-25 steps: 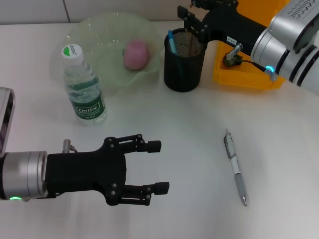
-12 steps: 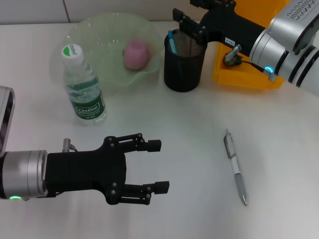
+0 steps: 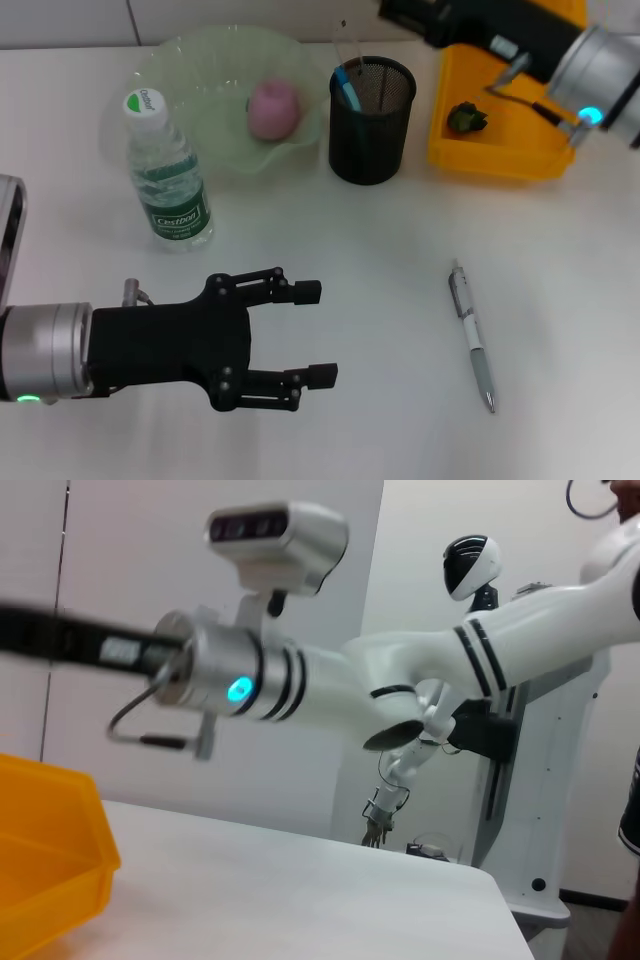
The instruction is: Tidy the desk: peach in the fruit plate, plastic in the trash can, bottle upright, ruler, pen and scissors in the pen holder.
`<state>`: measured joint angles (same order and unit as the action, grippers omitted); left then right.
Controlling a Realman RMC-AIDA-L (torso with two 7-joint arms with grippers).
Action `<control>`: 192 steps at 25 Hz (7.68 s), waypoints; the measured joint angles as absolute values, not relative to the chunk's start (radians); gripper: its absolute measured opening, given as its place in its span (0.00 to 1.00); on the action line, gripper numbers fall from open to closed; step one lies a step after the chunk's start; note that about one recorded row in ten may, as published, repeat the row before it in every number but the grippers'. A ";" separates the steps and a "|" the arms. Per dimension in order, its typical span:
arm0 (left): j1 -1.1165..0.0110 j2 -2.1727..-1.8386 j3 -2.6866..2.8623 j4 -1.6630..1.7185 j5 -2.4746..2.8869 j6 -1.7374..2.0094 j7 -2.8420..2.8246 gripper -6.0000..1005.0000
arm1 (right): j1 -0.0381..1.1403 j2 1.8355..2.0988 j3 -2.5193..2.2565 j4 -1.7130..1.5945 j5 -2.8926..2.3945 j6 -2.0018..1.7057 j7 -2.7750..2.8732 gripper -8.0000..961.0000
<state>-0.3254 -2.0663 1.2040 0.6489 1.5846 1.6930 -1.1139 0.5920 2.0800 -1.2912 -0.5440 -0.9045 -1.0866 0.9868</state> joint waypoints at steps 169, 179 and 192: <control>-0.327 -2.068 1.195 0.648 1.586 1.695 -1.103 0.83 | 0.672 2.091 -1.540 -0.395 -0.667 -0.856 0.725 0.31; -0.307 -2.066 1.156 0.649 1.587 1.712 -1.090 0.83 | 0.501 2.068 -1.531 -0.551 -0.684 -1.099 0.894 0.59; -0.252 -2.041 1.053 0.644 1.597 1.748 -1.062 0.83 | 0.176 2.070 -1.215 -0.817 -1.506 -1.685 1.231 0.85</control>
<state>-0.2523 -2.0406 1.0529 0.6441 1.5968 1.7479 -1.0615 0.1758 2.0701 -1.2151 -0.8174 -1.5061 -1.6853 1.2314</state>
